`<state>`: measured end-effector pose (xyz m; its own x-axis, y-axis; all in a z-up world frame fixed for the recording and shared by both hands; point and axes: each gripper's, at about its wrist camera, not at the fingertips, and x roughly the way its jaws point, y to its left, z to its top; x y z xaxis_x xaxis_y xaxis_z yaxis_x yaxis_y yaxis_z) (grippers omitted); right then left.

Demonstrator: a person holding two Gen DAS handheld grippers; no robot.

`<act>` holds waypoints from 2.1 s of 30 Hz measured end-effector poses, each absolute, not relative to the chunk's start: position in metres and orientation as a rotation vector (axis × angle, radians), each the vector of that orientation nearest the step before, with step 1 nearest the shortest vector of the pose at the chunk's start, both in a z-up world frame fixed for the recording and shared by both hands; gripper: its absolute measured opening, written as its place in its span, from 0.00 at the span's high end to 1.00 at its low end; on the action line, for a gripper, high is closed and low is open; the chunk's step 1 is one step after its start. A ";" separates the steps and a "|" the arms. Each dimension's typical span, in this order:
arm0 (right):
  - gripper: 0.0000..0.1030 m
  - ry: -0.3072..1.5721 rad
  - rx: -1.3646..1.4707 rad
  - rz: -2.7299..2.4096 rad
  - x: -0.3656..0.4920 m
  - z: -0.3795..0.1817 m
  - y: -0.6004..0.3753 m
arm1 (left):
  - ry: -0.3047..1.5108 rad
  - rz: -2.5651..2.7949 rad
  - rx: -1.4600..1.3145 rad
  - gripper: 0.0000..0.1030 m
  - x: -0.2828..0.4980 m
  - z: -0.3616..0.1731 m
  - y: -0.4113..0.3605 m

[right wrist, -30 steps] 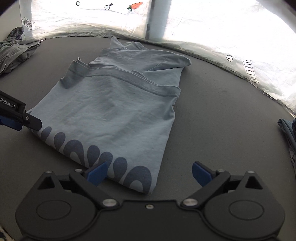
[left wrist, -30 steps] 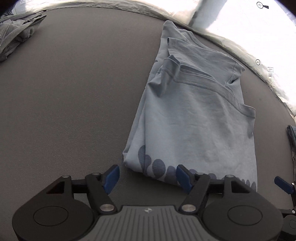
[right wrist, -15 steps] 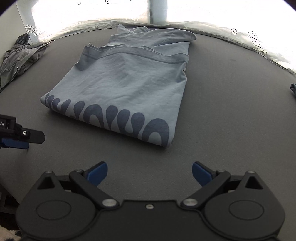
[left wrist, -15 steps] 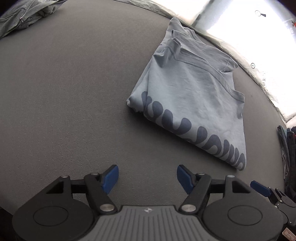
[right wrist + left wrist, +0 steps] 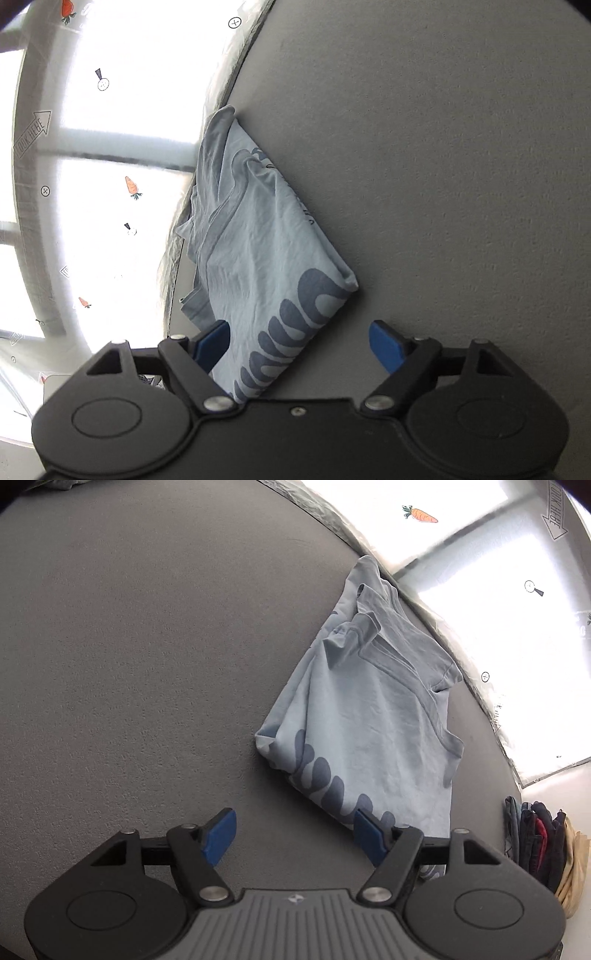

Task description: Fold clothes

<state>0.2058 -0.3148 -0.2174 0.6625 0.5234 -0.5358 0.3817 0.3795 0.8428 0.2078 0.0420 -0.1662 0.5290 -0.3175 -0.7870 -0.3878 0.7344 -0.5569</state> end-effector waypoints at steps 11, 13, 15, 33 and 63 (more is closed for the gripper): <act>0.38 0.809 1.367 -0.015 0.211 -0.230 -0.320 | 1.046 0.008 -0.778 0.31 0.242 -0.174 0.047; 0.38 0.817 1.354 -0.013 0.216 -0.229 -0.319 | 1.044 0.008 -0.779 0.32 0.247 -0.175 0.047; 0.38 0.821 1.354 -0.008 0.221 -0.230 -0.320 | 1.047 0.006 -0.776 0.32 0.252 -0.176 0.046; 0.88 0.908 1.275 0.090 0.245 -0.231 -0.328 | 0.986 0.085 -0.765 0.85 0.259 -0.168 0.051; 0.89 0.877 1.480 0.165 0.236 -0.165 -0.342 | 0.951 0.027 -0.862 0.89 0.261 -0.094 0.064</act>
<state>0.2359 -0.3424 -0.1645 0.6917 0.5968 -0.4067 0.4083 0.1414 0.9018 0.2610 0.0640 -0.0939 0.6065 -0.3362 -0.7205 -0.3771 0.6762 -0.6329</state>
